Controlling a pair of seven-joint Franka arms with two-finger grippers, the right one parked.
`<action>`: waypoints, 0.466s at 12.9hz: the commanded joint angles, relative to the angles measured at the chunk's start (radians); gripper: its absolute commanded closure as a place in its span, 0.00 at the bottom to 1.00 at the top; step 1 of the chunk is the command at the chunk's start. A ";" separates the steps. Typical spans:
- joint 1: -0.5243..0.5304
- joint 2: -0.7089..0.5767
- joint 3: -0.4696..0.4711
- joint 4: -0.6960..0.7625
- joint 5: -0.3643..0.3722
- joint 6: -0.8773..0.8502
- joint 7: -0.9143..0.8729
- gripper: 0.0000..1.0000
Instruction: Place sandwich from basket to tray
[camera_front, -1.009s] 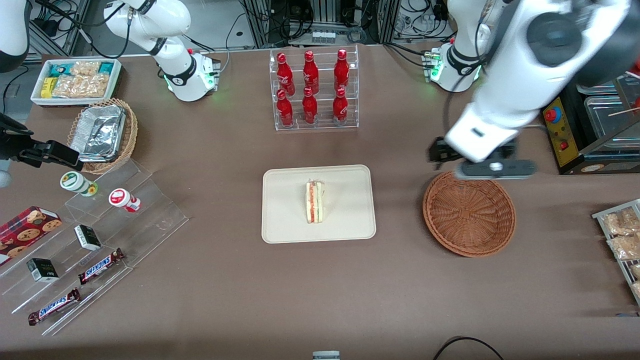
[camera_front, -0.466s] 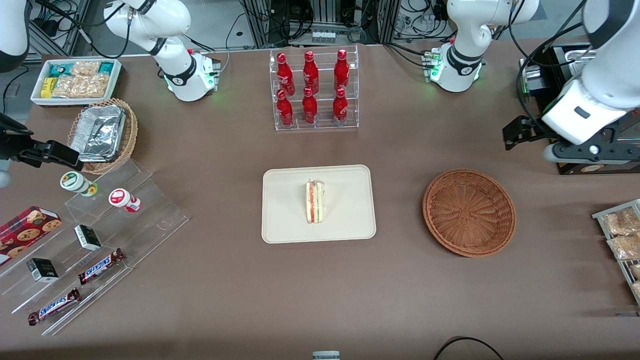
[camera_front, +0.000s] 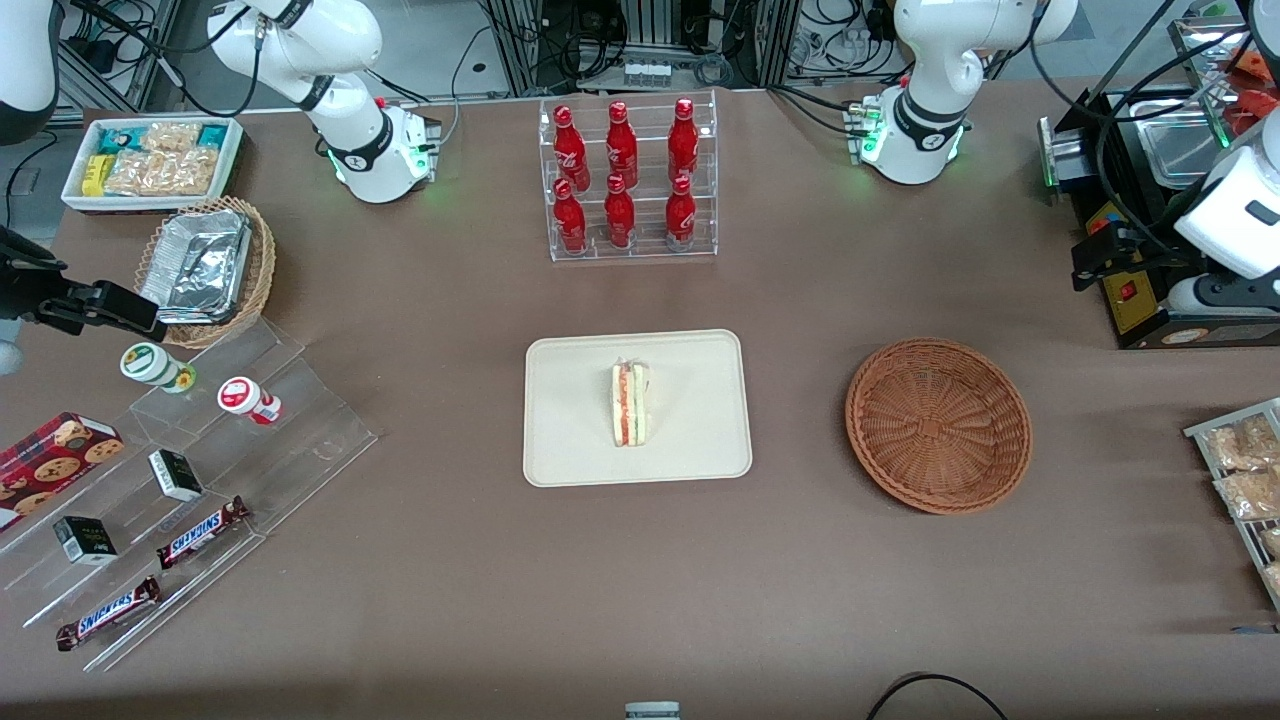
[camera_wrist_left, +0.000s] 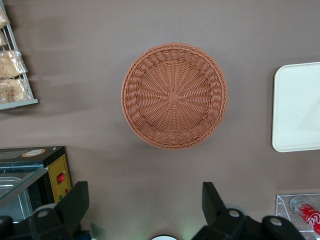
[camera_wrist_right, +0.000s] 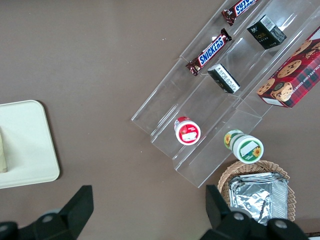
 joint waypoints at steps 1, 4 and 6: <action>0.012 -0.010 0.009 -0.001 -0.013 0.006 0.014 0.00; 0.012 -0.012 0.033 0.008 -0.013 0.001 0.013 0.00; 0.012 -0.001 0.035 0.042 -0.012 -0.006 -0.001 0.00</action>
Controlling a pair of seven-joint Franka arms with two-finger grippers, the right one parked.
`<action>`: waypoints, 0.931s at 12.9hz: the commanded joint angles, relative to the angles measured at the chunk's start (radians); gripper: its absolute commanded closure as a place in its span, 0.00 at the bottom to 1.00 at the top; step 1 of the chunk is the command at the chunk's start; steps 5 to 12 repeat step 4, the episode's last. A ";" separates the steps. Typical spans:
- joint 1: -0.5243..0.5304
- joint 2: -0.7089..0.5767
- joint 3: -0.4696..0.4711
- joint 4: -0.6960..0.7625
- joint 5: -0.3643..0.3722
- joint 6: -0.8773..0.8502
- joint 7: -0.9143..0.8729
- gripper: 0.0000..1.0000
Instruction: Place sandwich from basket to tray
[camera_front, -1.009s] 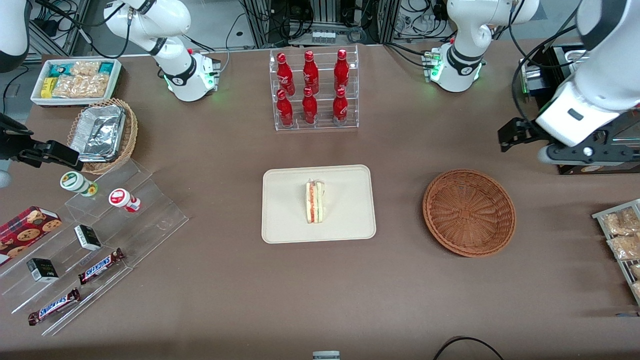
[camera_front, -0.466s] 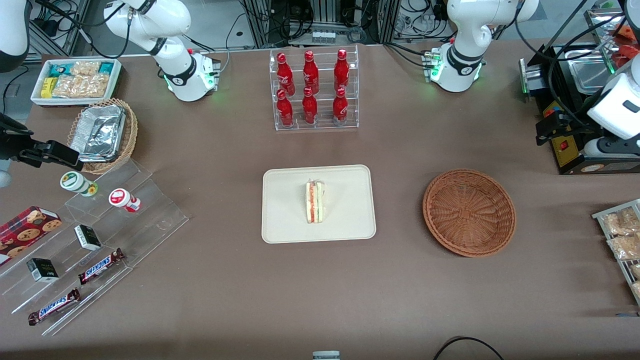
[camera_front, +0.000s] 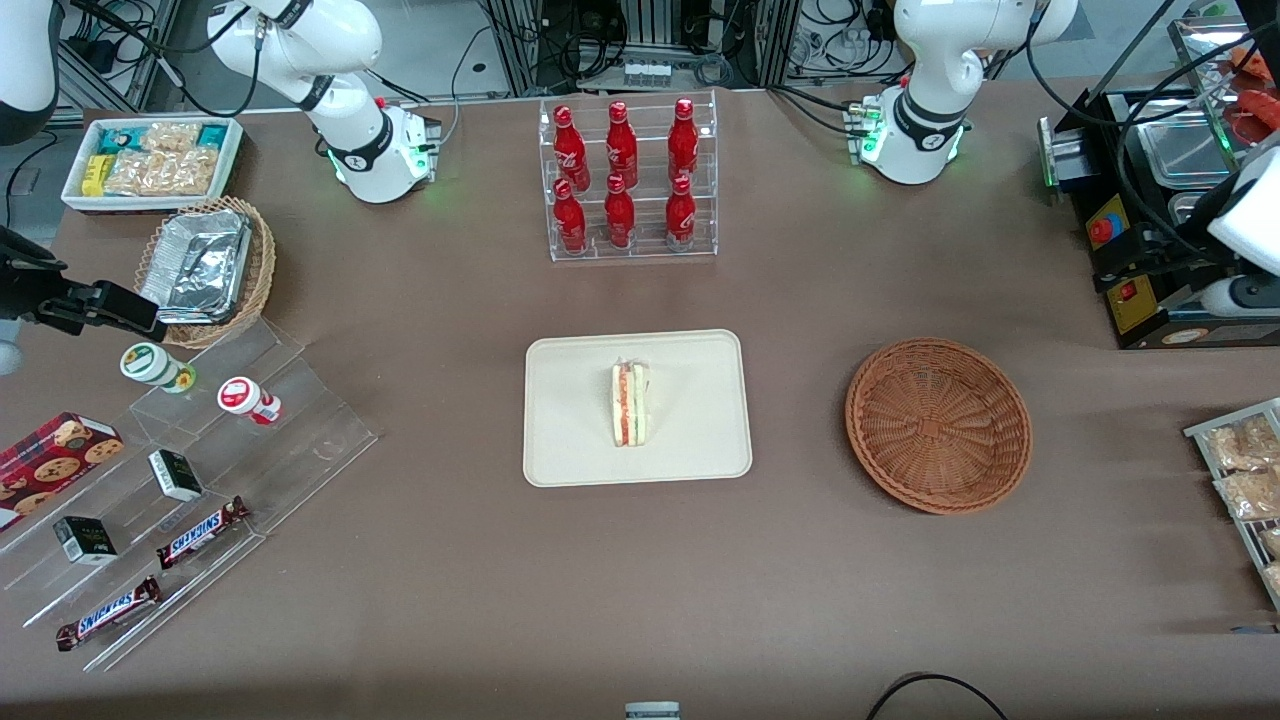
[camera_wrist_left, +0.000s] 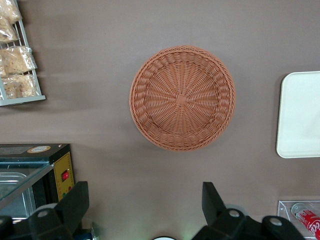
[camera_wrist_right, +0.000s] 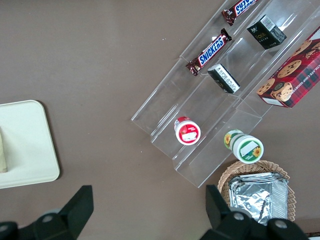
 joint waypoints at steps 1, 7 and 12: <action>0.010 -0.001 -0.005 0.035 -0.012 -0.007 -0.001 0.00; 0.011 -0.003 -0.005 0.036 -0.007 -0.007 0.011 0.00; 0.011 -0.003 -0.005 0.036 -0.007 -0.007 0.011 0.00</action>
